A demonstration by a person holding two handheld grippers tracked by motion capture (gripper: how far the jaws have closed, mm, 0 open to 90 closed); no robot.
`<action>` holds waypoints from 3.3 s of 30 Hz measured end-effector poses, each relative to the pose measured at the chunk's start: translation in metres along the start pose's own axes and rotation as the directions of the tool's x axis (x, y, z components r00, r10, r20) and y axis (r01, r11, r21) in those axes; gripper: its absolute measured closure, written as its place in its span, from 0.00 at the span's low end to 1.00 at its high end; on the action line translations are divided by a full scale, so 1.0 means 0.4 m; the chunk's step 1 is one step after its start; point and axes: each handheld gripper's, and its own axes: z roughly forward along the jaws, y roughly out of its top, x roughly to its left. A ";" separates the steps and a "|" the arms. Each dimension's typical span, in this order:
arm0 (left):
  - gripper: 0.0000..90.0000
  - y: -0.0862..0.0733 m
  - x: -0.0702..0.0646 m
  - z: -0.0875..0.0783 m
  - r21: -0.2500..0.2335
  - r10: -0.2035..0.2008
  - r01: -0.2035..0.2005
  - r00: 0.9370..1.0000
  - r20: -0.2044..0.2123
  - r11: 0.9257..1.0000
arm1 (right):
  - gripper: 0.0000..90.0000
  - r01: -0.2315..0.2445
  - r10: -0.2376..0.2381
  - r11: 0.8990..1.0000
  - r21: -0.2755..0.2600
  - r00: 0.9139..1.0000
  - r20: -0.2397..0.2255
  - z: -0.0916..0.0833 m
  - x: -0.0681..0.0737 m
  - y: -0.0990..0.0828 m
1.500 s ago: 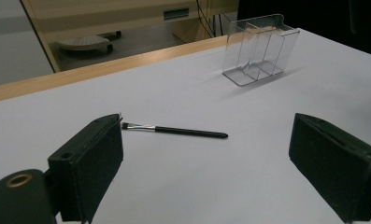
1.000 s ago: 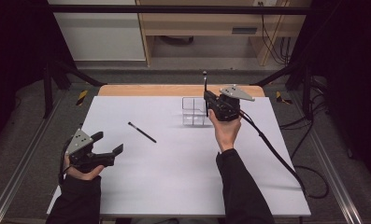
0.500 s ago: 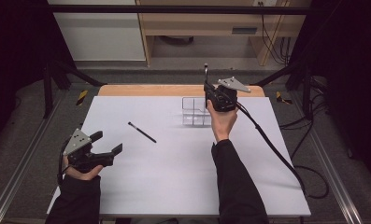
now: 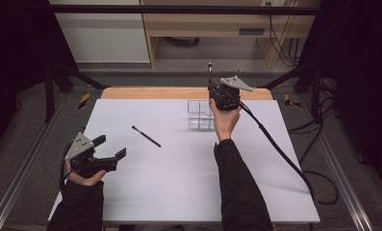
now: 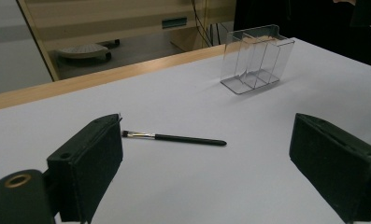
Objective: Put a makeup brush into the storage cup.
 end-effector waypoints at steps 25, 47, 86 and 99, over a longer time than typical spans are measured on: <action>0.10 0.004 -0.001 -0.004 -0.005 0.005 -0.005 1.000 0.006 1.000 | 0.93 0.000 0.000 1.000 0.023 1.000 0.013 0.074 0.002 -0.035; 0.10 0.002 -0.001 -0.003 -0.005 0.002 -0.002 1.000 0.006 1.000 | 0.93 -0.019 0.019 0.996 0.088 1.000 0.000 0.099 0.001 -0.101; 0.11 0.005 -0.010 0.000 -0.005 0.010 -0.010 1.000 0.008 1.000 | 0.81 0.021 -0.016 0.985 0.171 0.999 -0.032 0.054 -0.003 -0.140; 0.10 0.007 -0.011 -0.002 -0.008 0.012 -0.012 1.000 0.003 1.000 | 0.57 0.075 -0.051 0.985 0.153 0.987 -0.153 -0.065 0.013 -0.095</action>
